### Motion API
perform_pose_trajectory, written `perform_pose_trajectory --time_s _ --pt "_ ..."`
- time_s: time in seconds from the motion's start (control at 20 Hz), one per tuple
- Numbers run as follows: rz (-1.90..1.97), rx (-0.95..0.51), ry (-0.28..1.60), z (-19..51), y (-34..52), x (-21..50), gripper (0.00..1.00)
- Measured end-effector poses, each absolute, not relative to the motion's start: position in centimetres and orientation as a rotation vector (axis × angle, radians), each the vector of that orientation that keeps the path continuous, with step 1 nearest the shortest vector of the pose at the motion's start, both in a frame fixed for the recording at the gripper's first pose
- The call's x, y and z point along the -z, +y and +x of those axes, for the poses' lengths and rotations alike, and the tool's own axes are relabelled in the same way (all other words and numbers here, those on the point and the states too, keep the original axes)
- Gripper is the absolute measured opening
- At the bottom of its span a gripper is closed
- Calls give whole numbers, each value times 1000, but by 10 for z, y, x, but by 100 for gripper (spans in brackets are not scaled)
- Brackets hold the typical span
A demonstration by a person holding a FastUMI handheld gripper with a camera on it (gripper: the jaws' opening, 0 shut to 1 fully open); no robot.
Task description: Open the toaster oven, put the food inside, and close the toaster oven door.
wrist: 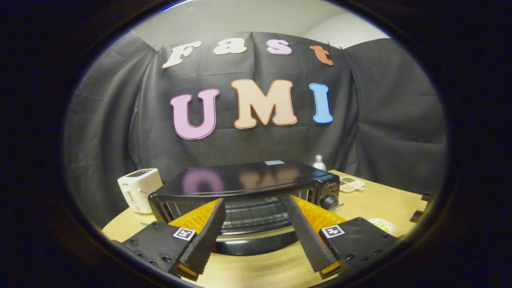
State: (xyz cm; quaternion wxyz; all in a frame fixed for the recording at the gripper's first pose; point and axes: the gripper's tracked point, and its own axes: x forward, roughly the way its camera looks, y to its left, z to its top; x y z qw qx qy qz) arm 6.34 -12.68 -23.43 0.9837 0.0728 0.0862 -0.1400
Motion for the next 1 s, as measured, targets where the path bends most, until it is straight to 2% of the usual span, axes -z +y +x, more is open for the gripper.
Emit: perform_pose_trajectory --time_s 0.25,0.45,1.0 --pt "155 310 277 45 -132 253 98" --pt "147 352 446 22 -141 294 98" --pt "114 362 609 -3 -140 348 99"
